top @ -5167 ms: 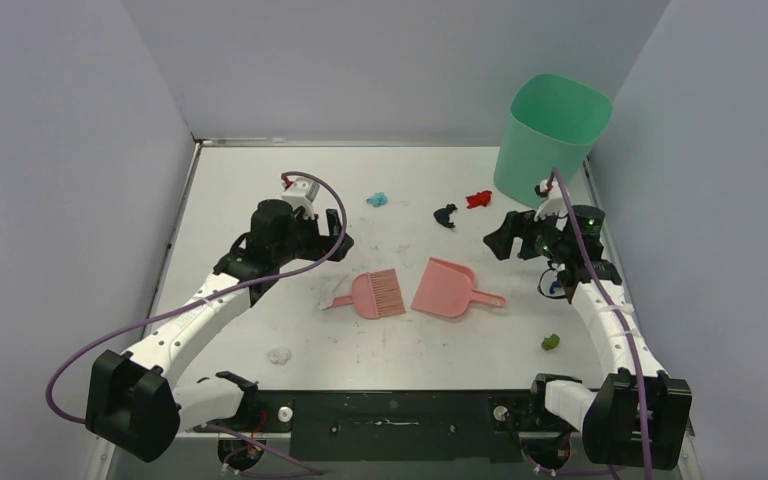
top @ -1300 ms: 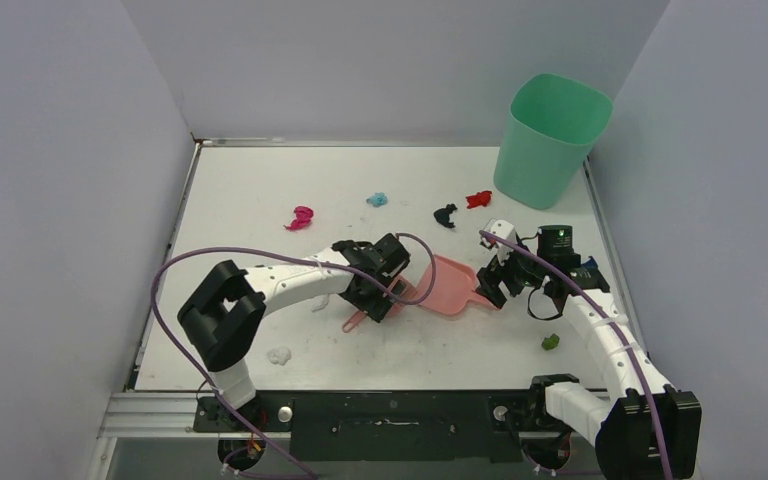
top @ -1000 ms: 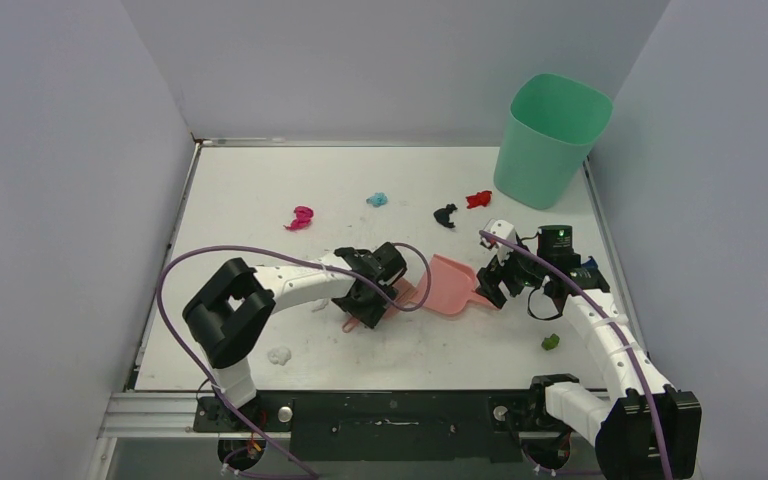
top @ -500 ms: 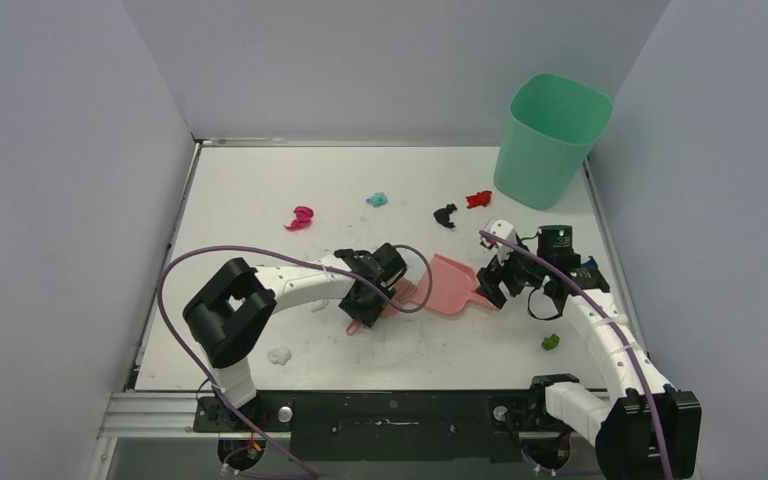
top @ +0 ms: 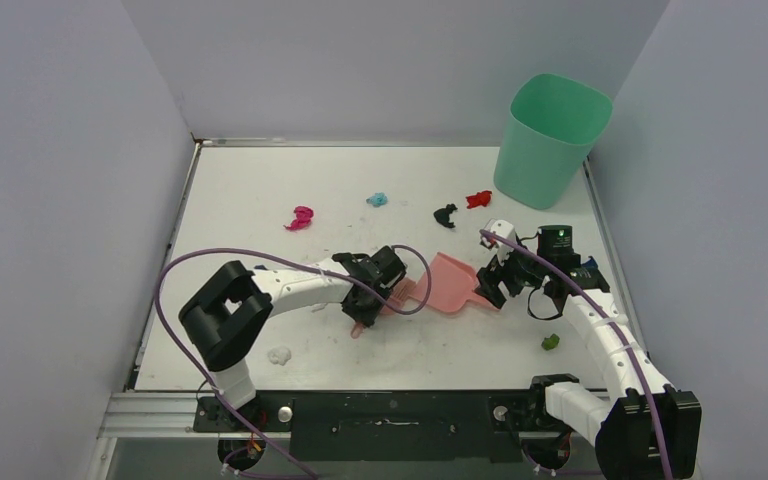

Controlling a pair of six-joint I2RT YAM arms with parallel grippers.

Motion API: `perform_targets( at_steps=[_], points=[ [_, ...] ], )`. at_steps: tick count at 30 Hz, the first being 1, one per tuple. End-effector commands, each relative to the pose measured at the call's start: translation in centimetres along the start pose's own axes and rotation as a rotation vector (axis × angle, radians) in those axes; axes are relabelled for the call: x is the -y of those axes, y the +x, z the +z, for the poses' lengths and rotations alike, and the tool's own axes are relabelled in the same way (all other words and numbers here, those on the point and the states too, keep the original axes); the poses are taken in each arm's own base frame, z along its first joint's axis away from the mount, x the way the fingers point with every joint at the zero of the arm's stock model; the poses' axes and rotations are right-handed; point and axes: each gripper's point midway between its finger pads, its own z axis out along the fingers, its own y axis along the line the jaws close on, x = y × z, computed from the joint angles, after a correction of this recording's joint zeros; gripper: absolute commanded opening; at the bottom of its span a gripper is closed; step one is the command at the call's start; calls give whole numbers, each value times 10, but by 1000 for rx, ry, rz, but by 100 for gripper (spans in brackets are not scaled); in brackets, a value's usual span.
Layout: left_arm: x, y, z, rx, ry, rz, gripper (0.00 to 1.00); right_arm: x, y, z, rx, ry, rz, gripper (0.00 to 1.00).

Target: Sweep away the paper scraps from the table

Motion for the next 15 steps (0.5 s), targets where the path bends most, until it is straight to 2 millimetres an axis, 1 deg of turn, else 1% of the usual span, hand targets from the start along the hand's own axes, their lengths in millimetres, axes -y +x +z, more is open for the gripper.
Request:
perform_targets(
  at_steps=[1,7,9,15],
  points=[
    [-12,-1,1,42,-62,-43,0,-1,-21,-3,74,-8,-9,77],
    [-7,-18,-12,158,-25,-142,0,-3,-39,-11,119,-14,27,80],
    [-1,-28,-20,203,7,-184,0,-3,-45,-13,129,-17,57,81],
    [13,-64,-52,373,122,-342,0,-9,-68,-18,182,-56,141,84]
  ],
)
